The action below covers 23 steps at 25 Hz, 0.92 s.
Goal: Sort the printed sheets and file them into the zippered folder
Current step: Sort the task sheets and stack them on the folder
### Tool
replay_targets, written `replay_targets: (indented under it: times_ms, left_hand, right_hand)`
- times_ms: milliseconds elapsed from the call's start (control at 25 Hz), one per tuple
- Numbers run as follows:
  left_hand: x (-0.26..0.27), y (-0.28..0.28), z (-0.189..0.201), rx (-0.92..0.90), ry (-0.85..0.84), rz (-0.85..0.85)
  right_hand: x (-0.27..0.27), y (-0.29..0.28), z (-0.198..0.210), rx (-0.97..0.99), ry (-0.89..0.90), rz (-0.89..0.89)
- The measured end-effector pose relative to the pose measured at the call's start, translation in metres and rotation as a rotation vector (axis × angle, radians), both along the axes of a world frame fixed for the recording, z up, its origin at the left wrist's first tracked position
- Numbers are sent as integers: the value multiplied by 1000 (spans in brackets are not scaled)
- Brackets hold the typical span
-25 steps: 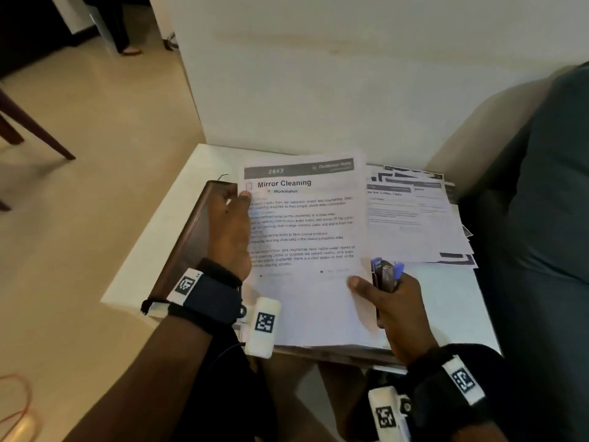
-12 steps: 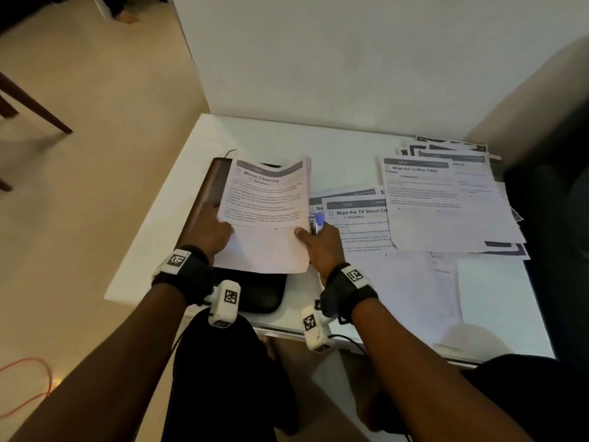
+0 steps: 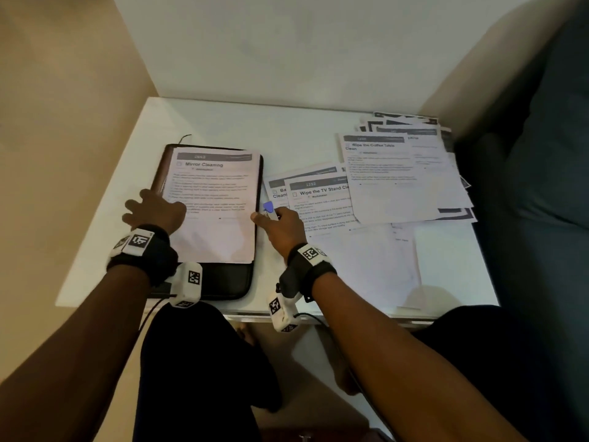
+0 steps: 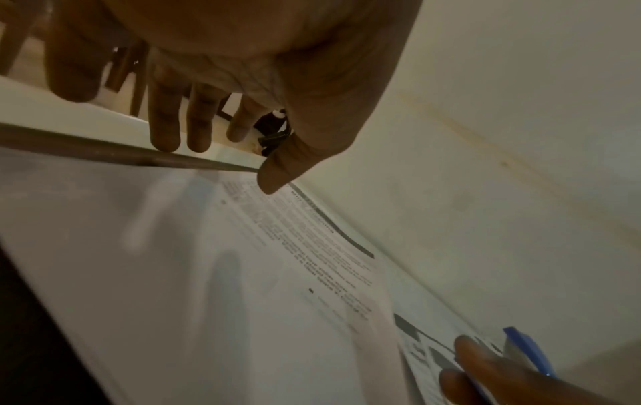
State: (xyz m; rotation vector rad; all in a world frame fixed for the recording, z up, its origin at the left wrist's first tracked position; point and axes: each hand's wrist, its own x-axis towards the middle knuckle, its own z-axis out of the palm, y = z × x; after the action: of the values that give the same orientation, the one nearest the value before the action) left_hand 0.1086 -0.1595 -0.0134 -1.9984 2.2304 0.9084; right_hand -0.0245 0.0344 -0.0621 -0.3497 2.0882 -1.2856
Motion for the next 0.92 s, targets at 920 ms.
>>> replay_targets:
  times_ms: [920]
  left_hand:
    - [-144, 326, -49, 76, 200, -864]
  right_hand:
    - [-123, 292, -5, 931, 334, -235]
